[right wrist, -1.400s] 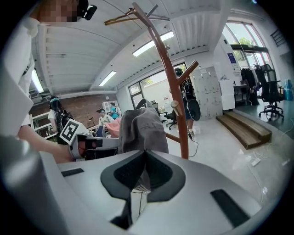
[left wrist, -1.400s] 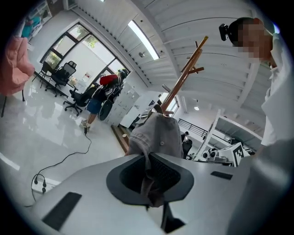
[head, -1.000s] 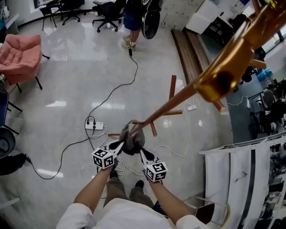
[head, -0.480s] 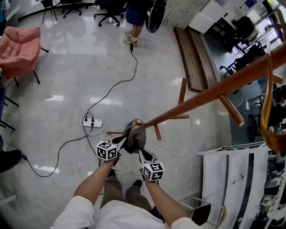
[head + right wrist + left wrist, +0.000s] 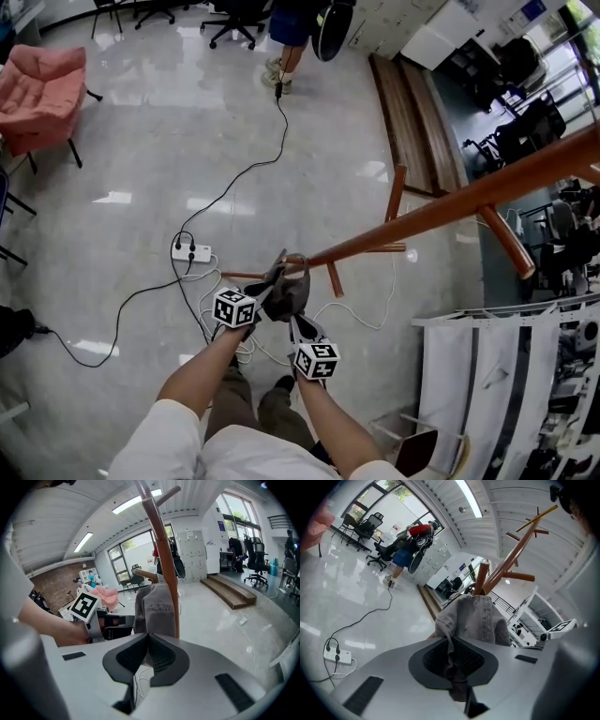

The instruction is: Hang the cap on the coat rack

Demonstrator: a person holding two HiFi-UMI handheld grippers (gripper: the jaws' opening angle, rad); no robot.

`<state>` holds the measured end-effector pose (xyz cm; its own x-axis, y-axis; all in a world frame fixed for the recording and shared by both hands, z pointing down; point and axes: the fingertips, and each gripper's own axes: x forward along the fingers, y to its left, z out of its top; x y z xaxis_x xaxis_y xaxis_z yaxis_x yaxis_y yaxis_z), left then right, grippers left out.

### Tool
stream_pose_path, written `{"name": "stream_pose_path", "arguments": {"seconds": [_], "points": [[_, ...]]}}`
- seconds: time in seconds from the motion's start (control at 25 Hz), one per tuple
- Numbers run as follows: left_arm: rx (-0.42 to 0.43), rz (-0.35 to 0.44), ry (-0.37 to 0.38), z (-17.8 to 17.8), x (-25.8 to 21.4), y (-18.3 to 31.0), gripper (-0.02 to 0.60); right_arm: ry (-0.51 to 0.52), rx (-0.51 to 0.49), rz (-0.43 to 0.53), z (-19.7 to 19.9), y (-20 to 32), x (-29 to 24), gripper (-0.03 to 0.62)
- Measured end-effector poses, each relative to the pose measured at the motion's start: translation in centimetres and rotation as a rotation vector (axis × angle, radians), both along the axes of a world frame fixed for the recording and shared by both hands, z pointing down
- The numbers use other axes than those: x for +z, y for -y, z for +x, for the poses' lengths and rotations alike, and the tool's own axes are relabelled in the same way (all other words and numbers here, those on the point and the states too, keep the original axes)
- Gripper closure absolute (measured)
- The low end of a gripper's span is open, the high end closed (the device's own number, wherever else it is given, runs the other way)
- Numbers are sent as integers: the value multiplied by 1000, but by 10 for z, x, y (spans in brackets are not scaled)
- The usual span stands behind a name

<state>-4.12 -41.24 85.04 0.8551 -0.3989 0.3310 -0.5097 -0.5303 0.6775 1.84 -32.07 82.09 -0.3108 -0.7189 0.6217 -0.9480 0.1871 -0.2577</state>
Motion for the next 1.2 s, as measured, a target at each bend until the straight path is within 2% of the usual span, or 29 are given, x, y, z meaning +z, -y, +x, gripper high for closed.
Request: {"name": "stream_pose_path", "arguments": {"seconds": [0.36, 0.64, 0.76, 0.88, 1.04, 1.2], "points": [[21, 29, 24, 10, 15, 4, 545, -38, 66, -2, 13, 6, 13, 565], [-1, 33, 47, 7, 23, 4, 545, -62, 109, -12, 25, -5, 16, 563], [-11, 69, 72, 5, 22, 7, 539, -57, 99, -15, 23, -13, 16, 563], [-15, 103, 116, 1, 25, 7, 497, -69, 76, -22, 18, -20, 19, 563], [-50, 99, 173, -15, 42, -7, 452, -75, 56, -27, 8, -30, 25, 563], [-59, 86, 167, -22, 45, -30, 449, -70, 30, -9, 4, -36, 21, 563]]}}
